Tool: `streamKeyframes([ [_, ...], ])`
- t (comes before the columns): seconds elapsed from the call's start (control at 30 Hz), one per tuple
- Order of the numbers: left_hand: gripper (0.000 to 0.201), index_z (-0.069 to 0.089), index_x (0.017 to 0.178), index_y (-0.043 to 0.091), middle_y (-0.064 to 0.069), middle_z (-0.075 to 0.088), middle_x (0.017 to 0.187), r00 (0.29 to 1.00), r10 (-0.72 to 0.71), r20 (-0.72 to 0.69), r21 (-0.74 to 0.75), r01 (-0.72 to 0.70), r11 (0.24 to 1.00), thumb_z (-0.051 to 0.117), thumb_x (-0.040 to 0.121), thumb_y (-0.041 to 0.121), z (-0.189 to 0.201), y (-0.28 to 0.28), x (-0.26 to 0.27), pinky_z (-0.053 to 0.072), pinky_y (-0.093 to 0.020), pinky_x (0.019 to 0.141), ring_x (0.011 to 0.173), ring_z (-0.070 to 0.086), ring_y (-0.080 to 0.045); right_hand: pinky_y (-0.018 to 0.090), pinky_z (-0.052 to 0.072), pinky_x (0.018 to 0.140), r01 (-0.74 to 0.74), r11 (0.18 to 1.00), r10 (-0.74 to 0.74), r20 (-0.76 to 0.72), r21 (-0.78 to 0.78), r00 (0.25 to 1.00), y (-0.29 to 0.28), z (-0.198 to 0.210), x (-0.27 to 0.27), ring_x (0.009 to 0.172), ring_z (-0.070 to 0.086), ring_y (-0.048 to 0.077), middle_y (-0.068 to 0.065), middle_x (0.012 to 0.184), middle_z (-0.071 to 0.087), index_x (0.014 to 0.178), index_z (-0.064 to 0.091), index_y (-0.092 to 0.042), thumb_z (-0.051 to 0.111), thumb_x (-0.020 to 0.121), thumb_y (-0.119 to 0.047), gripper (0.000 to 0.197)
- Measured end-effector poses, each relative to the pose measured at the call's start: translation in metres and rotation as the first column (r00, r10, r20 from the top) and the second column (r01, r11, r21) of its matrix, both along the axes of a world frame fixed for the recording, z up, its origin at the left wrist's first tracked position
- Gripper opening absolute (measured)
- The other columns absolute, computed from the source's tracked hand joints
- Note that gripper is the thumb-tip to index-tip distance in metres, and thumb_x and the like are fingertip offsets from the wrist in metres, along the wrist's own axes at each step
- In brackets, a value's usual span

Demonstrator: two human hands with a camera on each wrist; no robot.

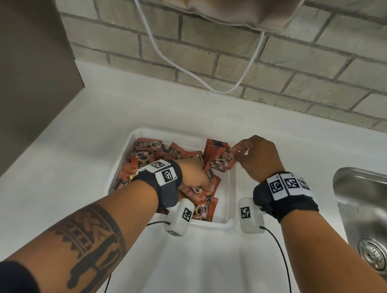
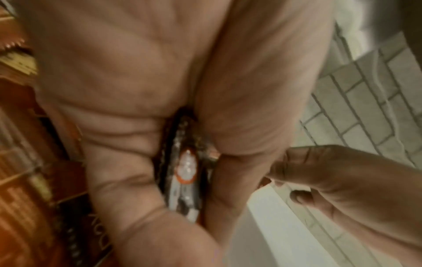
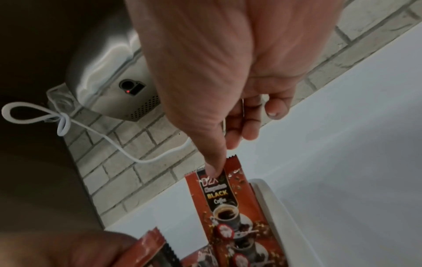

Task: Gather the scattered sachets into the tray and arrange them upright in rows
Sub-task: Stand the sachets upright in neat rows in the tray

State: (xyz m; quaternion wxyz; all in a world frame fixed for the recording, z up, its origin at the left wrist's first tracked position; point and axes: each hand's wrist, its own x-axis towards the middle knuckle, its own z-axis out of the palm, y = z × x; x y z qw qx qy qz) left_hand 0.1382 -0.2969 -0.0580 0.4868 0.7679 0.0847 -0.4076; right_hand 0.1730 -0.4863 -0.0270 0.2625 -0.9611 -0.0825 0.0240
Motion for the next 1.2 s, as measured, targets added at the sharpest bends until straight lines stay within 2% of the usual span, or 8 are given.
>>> streamKeyframes([
  [0.2,0.002,0.065,0.096,0.006,-0.003,0.071,0.071,0.98,-0.193,0.054,0.082,0.188,0.979,0.064,0.095,0.008,0.005,-0.019,-0.002,0.052,-0.021,0.046,0.056,0.065,-0.014,0.025,0.045,0.076,0.002,0.998,-0.007,-0.079,-0.061,0.997,0.01,-0.012,0.006,0.09,0.059,0.013,-0.008,0.091,0.057,0.088,0.078,-0.021,0.066,0.09,-0.022,0.012],
  [0.3,0.017,0.068,0.103,-0.003,-0.018,0.076,0.092,0.978,-0.205,0.021,0.081,0.203,0.976,0.064,0.093,0.01,0.001,-0.024,0.0,0.052,-0.027,0.053,0.071,0.066,-0.025,0.025,0.044,0.075,0.004,0.998,-0.01,-0.102,-0.063,0.995,0.013,-0.013,0.007,0.086,0.058,0.011,-0.018,0.08,0.052,0.082,0.077,-0.025,0.066,0.09,-0.02,0.014],
  [0.37,0.025,0.068,0.11,-0.006,-0.023,0.074,0.105,0.985,-0.17,0.001,0.063,0.17,0.983,0.064,0.093,0.012,-0.001,-0.025,0.0,0.051,-0.03,0.058,0.081,0.064,-0.03,0.026,0.048,0.076,0.001,0.998,-0.008,-0.12,-0.057,0.993,0.014,-0.015,0.008,0.088,0.061,0.012,-0.014,0.085,0.06,0.077,0.075,-0.028,0.066,0.089,-0.019,0.017],
  [0.47,0.024,0.069,0.107,-0.006,-0.02,0.075,0.102,0.992,-0.128,-0.021,0.049,0.129,0.99,0.063,0.095,0.014,-0.003,-0.025,0.003,0.051,-0.027,0.057,0.083,0.063,-0.027,0.029,0.053,0.081,-0.023,0.997,0.011,-0.144,-0.077,0.99,0.014,-0.018,0.01,0.091,0.065,0.014,-0.005,0.098,0.071,0.073,0.071,-0.034,0.065,0.087,-0.021,0.02],
  [0.57,0.016,0.065,0.102,0.0,-0.011,0.072,0.087,0.994,-0.098,-0.042,0.03,0.099,0.995,0.062,0.098,0.015,-0.003,-0.025,0.005,0.052,-0.023,0.051,0.073,0.067,-0.021,0.028,0.051,0.081,-0.036,0.995,0.024,-0.139,-0.091,0.99,0.014,-0.019,0.012,0.093,0.064,0.014,-0.004,0.102,0.069,0.075,0.068,-0.035,0.066,0.088,-0.023,0.018],
  [0.73,0.013,0.059,0.108,0.005,-0.01,0.069,0.101,0.997,-0.061,-0.048,-0.017,0.06,0.998,0.06,0.1,0.014,-0.001,-0.027,0.007,0.049,-0.018,0.046,0.081,0.07,-0.02,0.024,0.042,0.076,-0.022,0.998,0.017,-0.076,-0.06,0.997,0.013,-0.017,0.011,0.09,0.057,0.014,-0.003,0.098,0.058,0.095,0.071,-0.026,0.07,0.089,-0.022,0.007],
  [0.87,0.005,0.057,0.098,0.009,-0.009,0.068,0.097,0.998,-0.055,-0.044,-0.035,0.053,0.998,0.059,0.099,0.013,-0.001,-0.03,0.007,0.048,-0.018,0.047,0.072,0.067,-0.016,0.026,0.043,0.074,-0.027,0.998,0.024,-0.051,-0.062,0.998,0.016,-0.015,0.012,0.085,0.055,0.014,-0.004,0.092,0.056,0.09,0.067,-0.027,0.071,0.088,-0.021,0.008],
  [1.2,0.004,0.06,0.1,0.007,-0.012,0.069,0.097,0.998,-0.055,-0.041,-0.045,0.053,0.998,0.06,0.099,0.011,-0.002,-0.03,0.005,0.05,-0.019,0.048,0.084,0.068,-0.023,0.029,0.048,0.077,-0.028,0.998,0.025,-0.053,-0.058,0.998,0.015,-0.014,0.009,0.086,0.057,0.017,-0.002,0.095,0.059,0.095,0.069,-0.023,0.072,0.086,-0.018,0.011],
])
